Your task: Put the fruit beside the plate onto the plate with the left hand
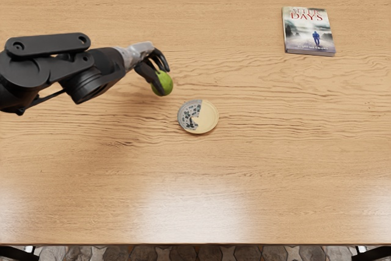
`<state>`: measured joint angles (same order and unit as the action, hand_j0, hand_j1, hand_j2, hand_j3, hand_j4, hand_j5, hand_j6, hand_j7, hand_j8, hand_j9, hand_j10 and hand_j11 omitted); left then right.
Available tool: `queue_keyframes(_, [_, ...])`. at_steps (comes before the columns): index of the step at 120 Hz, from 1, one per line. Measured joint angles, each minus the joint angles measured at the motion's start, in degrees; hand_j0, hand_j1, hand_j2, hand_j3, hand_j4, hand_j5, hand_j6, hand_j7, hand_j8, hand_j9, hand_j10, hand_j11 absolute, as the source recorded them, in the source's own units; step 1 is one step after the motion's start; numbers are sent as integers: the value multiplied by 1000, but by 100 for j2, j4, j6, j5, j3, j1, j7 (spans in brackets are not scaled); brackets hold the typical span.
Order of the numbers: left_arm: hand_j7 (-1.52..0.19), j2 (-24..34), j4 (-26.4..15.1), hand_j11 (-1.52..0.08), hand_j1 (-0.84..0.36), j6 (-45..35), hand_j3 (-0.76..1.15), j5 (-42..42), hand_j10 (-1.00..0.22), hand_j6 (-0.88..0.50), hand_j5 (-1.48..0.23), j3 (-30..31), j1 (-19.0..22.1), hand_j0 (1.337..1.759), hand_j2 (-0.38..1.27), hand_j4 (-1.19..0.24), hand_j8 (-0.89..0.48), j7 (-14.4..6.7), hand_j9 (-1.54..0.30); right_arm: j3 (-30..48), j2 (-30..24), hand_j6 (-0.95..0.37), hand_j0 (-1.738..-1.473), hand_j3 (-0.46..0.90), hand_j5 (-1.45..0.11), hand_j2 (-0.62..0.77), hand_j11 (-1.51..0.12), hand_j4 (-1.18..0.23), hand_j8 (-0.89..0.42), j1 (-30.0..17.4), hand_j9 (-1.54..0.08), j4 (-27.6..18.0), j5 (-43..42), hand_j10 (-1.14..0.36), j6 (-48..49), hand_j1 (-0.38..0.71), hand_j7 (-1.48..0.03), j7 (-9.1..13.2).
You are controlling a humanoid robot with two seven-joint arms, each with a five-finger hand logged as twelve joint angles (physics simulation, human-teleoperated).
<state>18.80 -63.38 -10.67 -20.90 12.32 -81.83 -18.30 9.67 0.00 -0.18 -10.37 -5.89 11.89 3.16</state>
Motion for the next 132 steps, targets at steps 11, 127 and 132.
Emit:
queue_keyframes(11, [-1044,-107,-2,-1034,-406,2,0,2,-782,-462,-1086,-43,-6,1656,705,-757,-459,1,-1034,0,0,0,-1658,0,0,0,0,0,0,0,0,0,0,0,1,-349,0,0])
queue_keyframes(127, [-1044,-703,2,-1033,-394,1,0,149,-784,-517,-1072,-147,108,1656,748,-764,-522,0,-1033,0,0,0,-1658,0,0,0,0,0,0,0,0,0,0,0,1,-349,0,0])
queue_keyframes(132, [-1044,-704,7,-1032,-398,-1,0,147,-785,-515,-1069,-144,139,1657,768,-766,-535,-1,-1032,0,0,0,-1658,0,0,0,0,0,0,0,0,0,0,0,1,-349,0,0])
